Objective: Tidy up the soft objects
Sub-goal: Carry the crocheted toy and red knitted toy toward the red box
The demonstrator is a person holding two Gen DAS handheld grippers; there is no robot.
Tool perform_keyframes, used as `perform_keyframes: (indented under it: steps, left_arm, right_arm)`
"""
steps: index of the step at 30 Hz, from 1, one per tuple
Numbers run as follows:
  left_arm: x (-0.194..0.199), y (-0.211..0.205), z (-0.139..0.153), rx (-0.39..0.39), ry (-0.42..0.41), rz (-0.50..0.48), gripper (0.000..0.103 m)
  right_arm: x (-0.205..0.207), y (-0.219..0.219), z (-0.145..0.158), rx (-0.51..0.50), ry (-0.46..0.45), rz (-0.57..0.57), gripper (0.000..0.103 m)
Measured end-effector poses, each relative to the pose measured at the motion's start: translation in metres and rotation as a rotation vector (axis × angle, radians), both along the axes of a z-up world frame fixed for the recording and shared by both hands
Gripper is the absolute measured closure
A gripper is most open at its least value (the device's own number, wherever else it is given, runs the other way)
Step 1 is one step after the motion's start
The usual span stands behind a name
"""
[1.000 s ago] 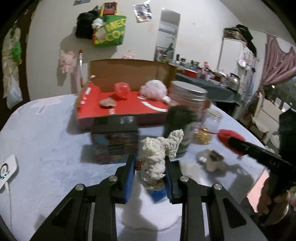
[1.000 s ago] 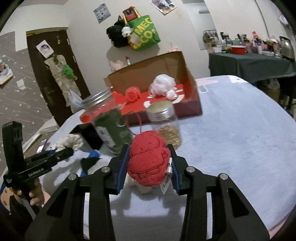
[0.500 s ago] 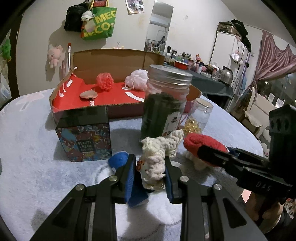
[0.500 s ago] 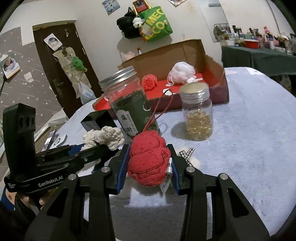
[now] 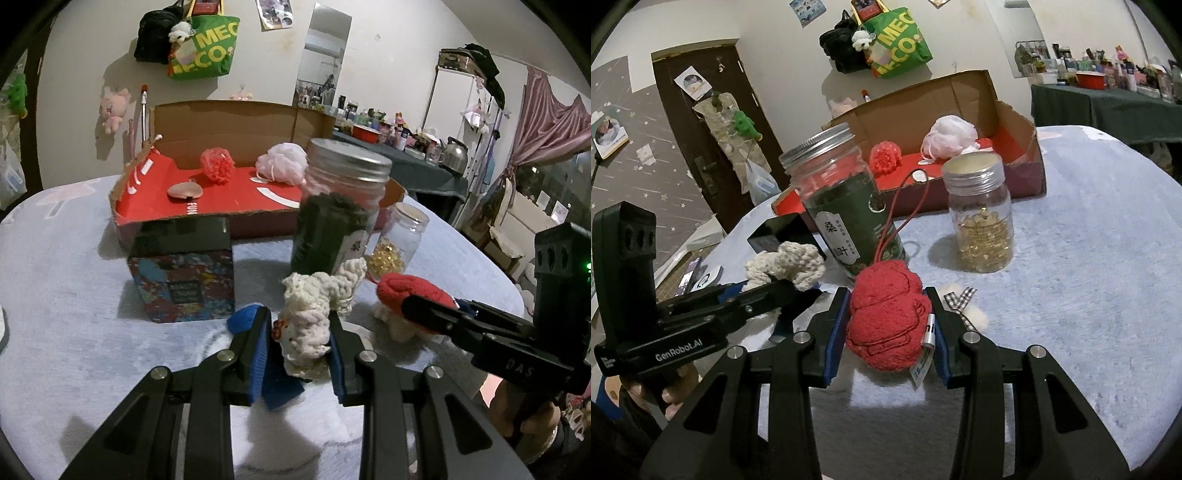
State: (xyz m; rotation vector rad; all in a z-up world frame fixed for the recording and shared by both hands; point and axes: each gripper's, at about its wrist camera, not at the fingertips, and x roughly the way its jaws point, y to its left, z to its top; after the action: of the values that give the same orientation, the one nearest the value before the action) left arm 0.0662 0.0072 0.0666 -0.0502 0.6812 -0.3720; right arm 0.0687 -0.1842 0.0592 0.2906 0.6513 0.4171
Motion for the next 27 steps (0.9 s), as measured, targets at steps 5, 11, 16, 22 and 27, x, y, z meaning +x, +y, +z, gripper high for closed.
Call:
perform_keyframes:
  steps: [5, 11, 16, 22, 27]
  left_arm:
    - [-0.002, 0.013, 0.003, -0.013, 0.004, 0.022, 0.073]
    - [-0.003, 0.031, 0.002, -0.006, 0.013, 0.067, 0.073]
    - [-0.006, 0.049, 0.001, 0.006, 0.014, 0.108, 0.073]
    - [-0.006, 0.07, -0.001, 0.03, 0.022, 0.165, 0.073]
    - [-0.001, 0.087, -0.002, 0.053, 0.038, 0.205, 0.073]
  right_arm:
    - [0.0, -0.01, -0.001, 0.009, 0.01, -0.015, 0.065]
    - [0.003, -0.03, -0.003, 0.045, 0.038, -0.034, 0.065]
    - [0.002, -0.043, -0.002, 0.046, 0.043, -0.053, 0.065]
    - [0.004, -0.063, -0.004, 0.067, 0.063, -0.097, 0.065]
    - [0.007, -0.078, -0.003, 0.077, 0.076, -0.129, 0.065]
